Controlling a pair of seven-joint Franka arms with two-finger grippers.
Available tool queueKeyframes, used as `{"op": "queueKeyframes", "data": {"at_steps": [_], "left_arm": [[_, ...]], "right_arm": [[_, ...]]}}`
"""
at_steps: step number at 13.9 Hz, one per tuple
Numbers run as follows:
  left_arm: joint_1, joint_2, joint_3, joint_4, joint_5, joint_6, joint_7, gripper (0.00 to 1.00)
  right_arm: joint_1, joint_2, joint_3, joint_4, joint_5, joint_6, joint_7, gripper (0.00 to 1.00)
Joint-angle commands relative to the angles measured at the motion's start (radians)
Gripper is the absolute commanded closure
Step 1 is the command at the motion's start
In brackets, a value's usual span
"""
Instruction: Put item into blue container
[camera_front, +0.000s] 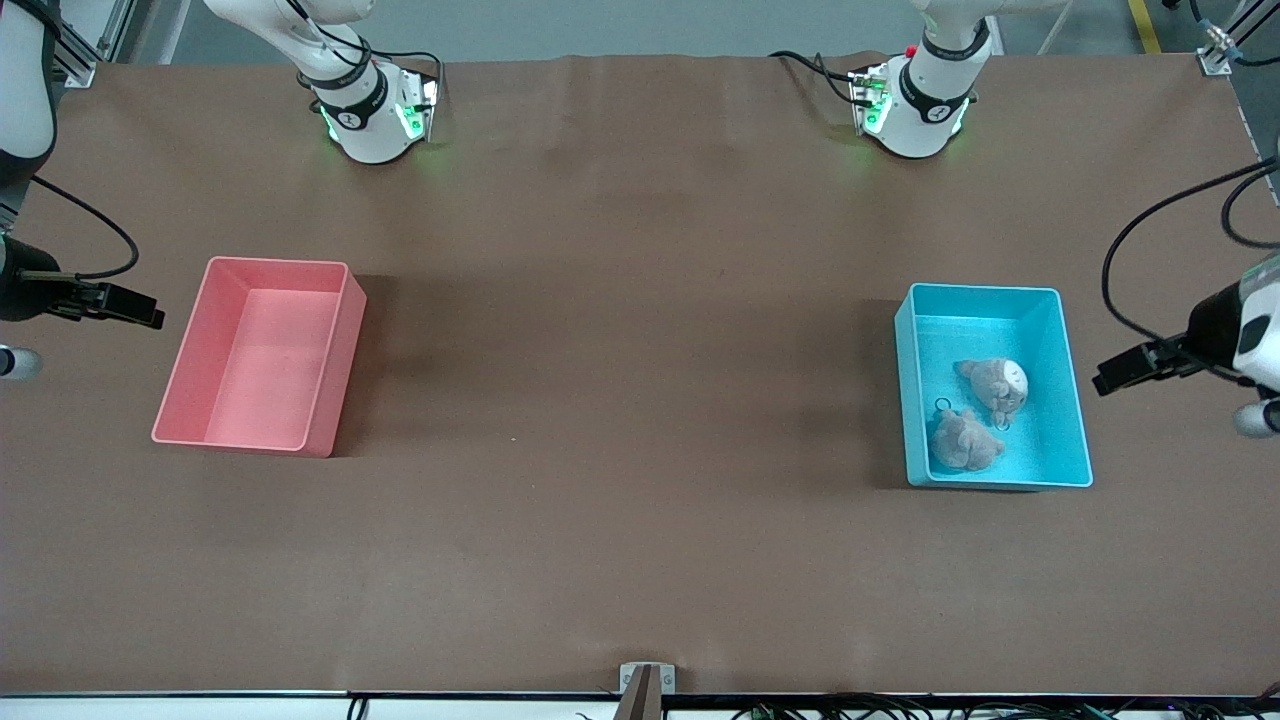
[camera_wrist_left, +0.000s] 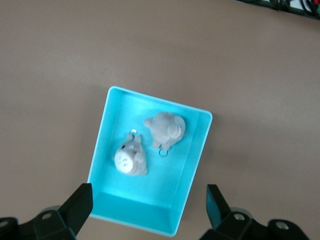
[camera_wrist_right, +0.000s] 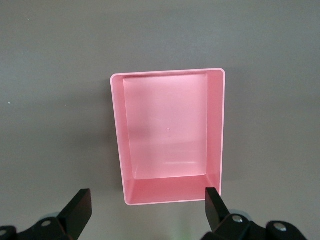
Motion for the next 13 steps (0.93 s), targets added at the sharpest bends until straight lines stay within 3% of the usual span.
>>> {"op": "queueKeyframes", "data": {"at_steps": [1, 4, 10, 11, 13], "left_arm": [[0.003, -0.092, -0.003, -0.011, 0.022, -0.093, 0.062, 0.0], [0.003, -0.14, -0.011, -0.012, 0.021, -0.138, 0.078, 0.0], [0.016, -0.279, -0.069, -0.184, 0.009, -0.17, 0.055, 0.0], [0.041, -0.299, -0.107, -0.207, 0.007, -0.161, 0.055, 0.0], [0.052, -0.318, -0.118, -0.21, 0.006, -0.15, 0.055, 0.0]], "right_arm": [[-0.012, -0.13, 0.015, -0.162, -0.001, 0.074, -0.007, 0.0], [-0.01, -0.193, 0.017, -0.224, -0.001, 0.093, -0.007, 0.0], [-0.007, -0.255, 0.017, -0.253, -0.001, 0.088, -0.007, 0.0], [-0.007, -0.271, 0.017, -0.272, -0.001, 0.097, -0.008, 0.0], [-0.007, -0.275, 0.017, -0.276, -0.001, 0.099, -0.008, 0.0]]}}
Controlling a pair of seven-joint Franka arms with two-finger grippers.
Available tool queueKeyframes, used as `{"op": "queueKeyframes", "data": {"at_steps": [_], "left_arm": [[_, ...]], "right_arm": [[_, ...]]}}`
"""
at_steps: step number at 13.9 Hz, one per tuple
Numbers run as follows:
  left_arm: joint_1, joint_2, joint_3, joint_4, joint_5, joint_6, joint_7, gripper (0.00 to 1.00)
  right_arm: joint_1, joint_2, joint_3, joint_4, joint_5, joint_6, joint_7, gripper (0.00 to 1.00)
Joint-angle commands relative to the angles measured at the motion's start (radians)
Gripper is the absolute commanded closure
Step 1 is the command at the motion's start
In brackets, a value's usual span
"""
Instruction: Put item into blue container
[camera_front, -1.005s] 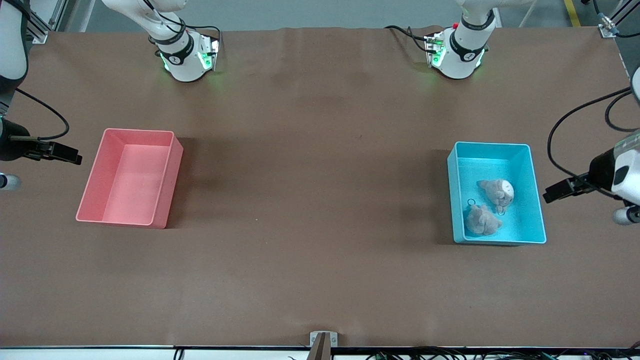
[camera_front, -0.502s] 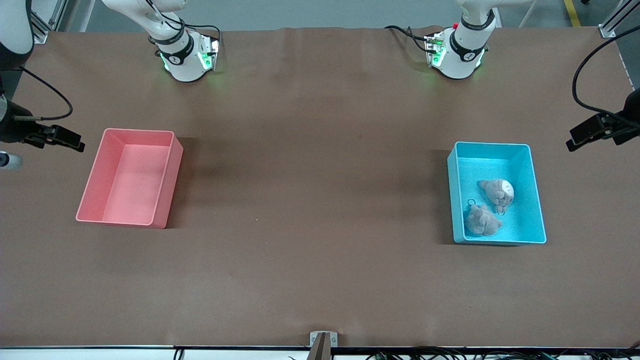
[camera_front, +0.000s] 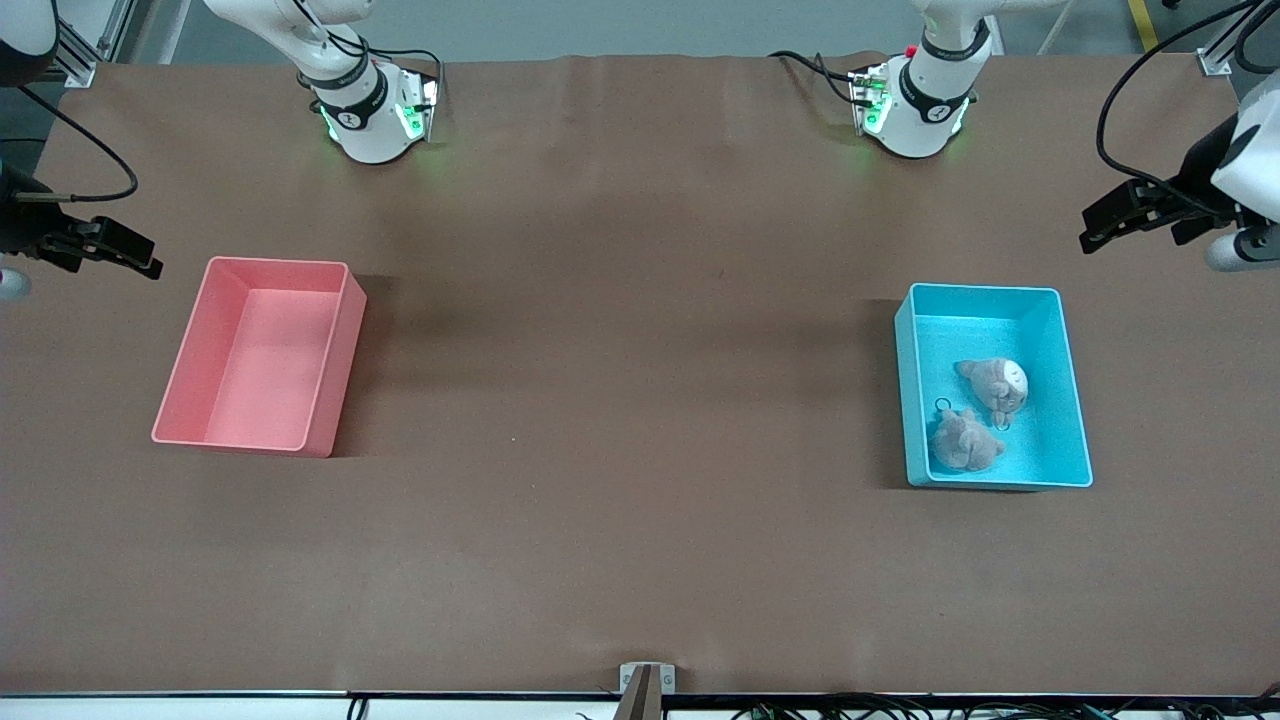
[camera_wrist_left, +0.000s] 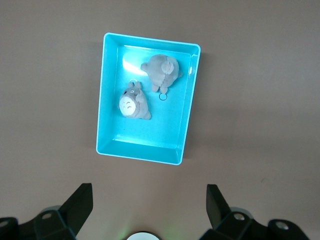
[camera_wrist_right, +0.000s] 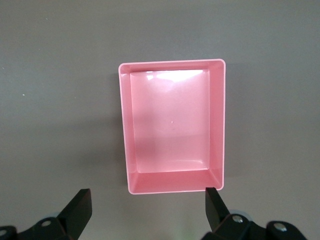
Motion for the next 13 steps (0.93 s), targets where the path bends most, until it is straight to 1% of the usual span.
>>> {"op": "queueKeyframes", "data": {"at_steps": [1, 5, 9, 11, 13], "left_arm": [[0.031, -0.051, -0.02, -0.045, 0.003, 0.03, 0.005, 0.0], [0.031, -0.052, -0.021, -0.043, 0.004, 0.03, 0.012, 0.0], [0.031, -0.045, -0.023, -0.045, 0.003, 0.031, 0.063, 0.0], [0.032, -0.048, -0.021, -0.045, -0.035, 0.03, 0.094, 0.0], [0.034, -0.043, -0.02, -0.04, -0.038, 0.031, 0.094, 0.0]], "right_arm": [[-0.008, -0.047, 0.008, -0.052, -0.001, 0.024, -0.008, 0.0], [-0.008, -0.047, 0.008, -0.029, -0.002, 0.016, -0.01, 0.0], [-0.008, -0.044, 0.01, -0.02, -0.002, 0.012, -0.008, 0.0], [-0.008, -0.042, 0.01, -0.005, -0.002, 0.006, -0.007, 0.0], [-0.008, -0.035, 0.01, 0.028, -0.002, -0.016, -0.007, 0.0]]}}
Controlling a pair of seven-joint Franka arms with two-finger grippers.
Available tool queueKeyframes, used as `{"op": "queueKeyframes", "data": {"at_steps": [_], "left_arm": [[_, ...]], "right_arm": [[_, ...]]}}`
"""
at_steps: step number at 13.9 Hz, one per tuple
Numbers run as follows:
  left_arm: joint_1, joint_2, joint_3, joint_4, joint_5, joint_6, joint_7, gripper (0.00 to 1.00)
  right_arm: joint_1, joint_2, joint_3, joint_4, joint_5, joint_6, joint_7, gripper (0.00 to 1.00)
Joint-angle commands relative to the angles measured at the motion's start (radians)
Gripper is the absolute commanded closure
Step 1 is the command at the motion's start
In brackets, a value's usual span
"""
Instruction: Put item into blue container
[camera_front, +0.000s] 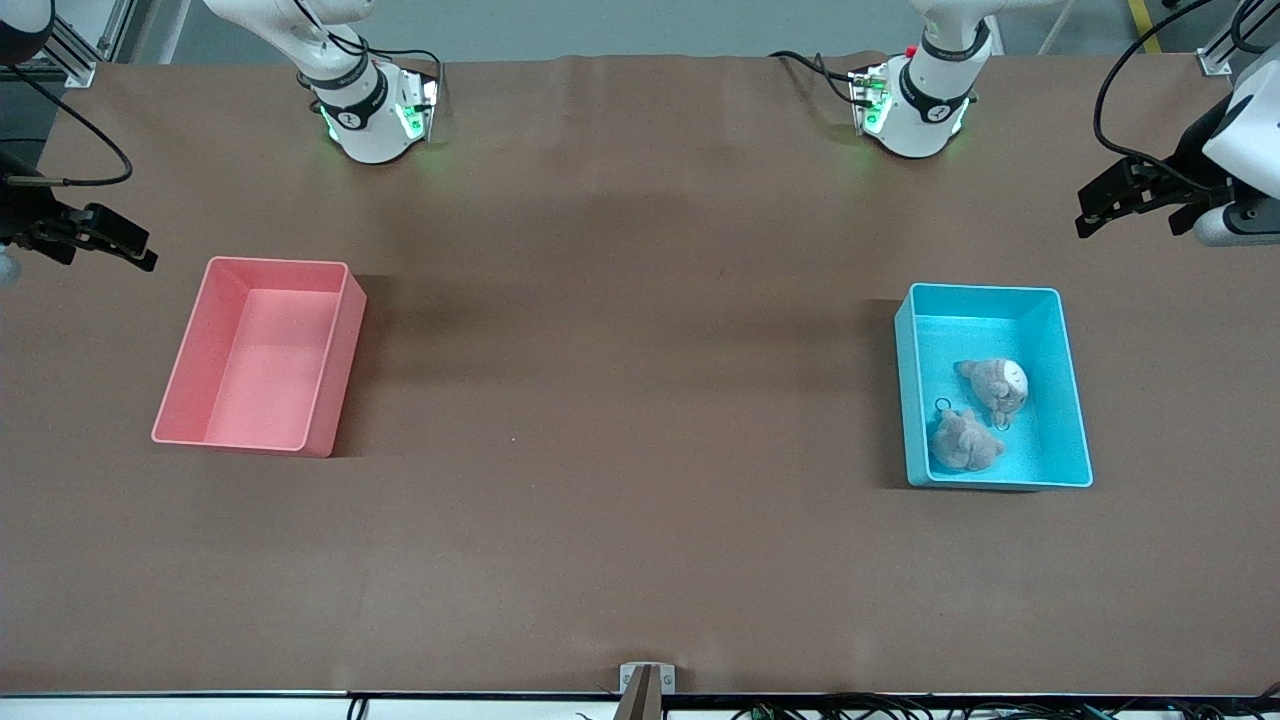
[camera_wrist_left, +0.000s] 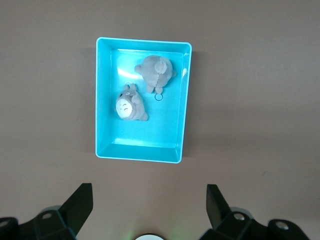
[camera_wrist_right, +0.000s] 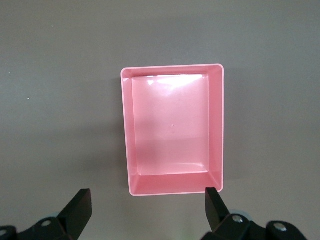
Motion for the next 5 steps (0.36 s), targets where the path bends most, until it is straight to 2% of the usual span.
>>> {"op": "queueKeyframes", "data": {"at_steps": [1, 5], "left_arm": [[0.016, -0.011, -0.007, -0.006, -0.014, 0.011, 0.025, 0.0], [0.01, 0.0, -0.01, 0.014, -0.004, 0.01, 0.008, 0.0]], "right_arm": [[-0.008, -0.005, 0.008, 0.035, -0.002, -0.026, -0.003, 0.0], [0.005, -0.004, 0.008, 0.033, 0.019, -0.04, 0.007, 0.0]]}}
